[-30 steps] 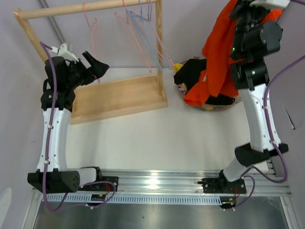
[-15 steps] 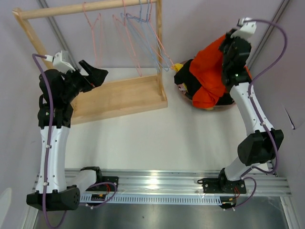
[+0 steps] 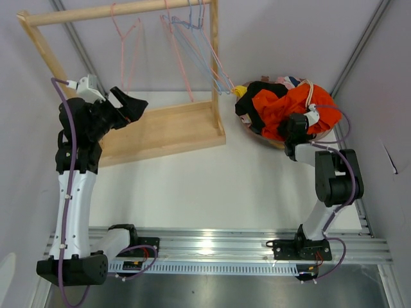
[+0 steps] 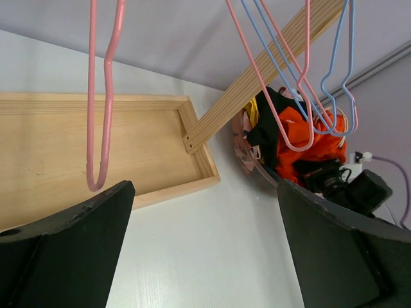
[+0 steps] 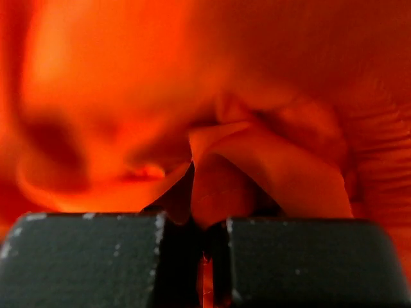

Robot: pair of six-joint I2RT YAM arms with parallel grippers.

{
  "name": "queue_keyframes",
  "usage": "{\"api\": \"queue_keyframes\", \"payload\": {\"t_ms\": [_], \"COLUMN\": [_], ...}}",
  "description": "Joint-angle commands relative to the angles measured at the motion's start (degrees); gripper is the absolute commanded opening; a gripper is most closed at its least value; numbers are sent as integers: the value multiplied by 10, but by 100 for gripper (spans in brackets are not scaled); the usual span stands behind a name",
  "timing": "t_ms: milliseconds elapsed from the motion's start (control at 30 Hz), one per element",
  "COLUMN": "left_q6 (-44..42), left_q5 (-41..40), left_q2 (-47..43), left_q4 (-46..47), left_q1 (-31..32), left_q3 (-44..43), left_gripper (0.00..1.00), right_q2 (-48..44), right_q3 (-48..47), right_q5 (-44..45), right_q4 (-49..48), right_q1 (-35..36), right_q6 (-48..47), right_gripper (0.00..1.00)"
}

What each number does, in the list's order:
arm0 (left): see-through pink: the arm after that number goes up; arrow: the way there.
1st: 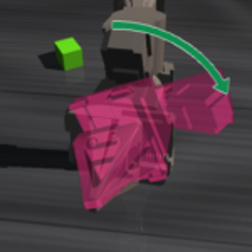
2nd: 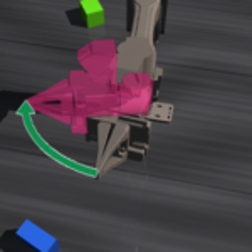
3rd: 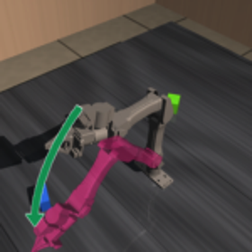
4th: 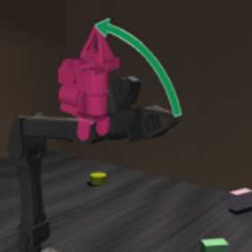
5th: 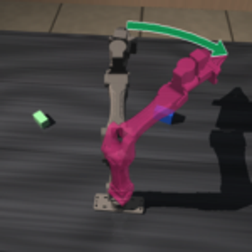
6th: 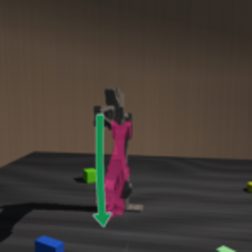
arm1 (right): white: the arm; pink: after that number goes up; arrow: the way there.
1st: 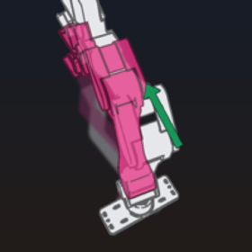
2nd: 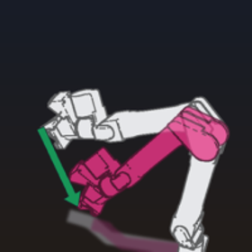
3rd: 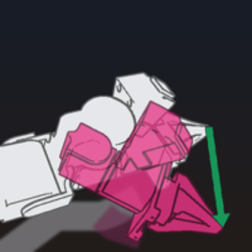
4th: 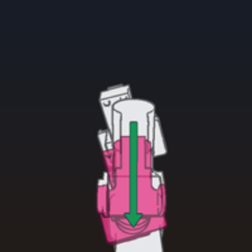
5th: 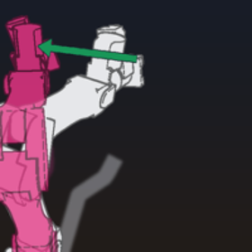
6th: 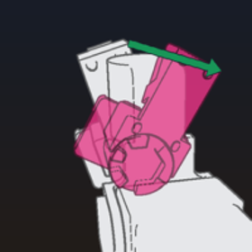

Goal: Remove the shorts from the hanger

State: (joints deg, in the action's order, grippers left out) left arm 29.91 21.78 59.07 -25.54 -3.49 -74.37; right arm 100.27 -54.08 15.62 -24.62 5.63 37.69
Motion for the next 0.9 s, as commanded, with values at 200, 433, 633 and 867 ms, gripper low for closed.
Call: {"api": "queue_keyframes", "payload": {"t_ms": [200,433,633,867], "left_q6": [-16,-10,-1,-4], "left_q5": [-6,-2,0,-2], "left_q2": [-27,-30,-38,-43], "left_q4": [-7,-5,0,-19], "left_q1": [1,1,0,1], "left_q3": [2,5,8,2], "left_gripper": [99,99,99,99], "right_q2": [97,-27,-147,-241], "right_q3": [2,-37,-98,-175], "right_q5": [-93,-91,-38,24], "right_q4": [-78,58,176,306], "right_q1": [-16,-11,15,52], "right_q6": [104,49,-13,-64], "right_gripper": [0,79,99,100]}}
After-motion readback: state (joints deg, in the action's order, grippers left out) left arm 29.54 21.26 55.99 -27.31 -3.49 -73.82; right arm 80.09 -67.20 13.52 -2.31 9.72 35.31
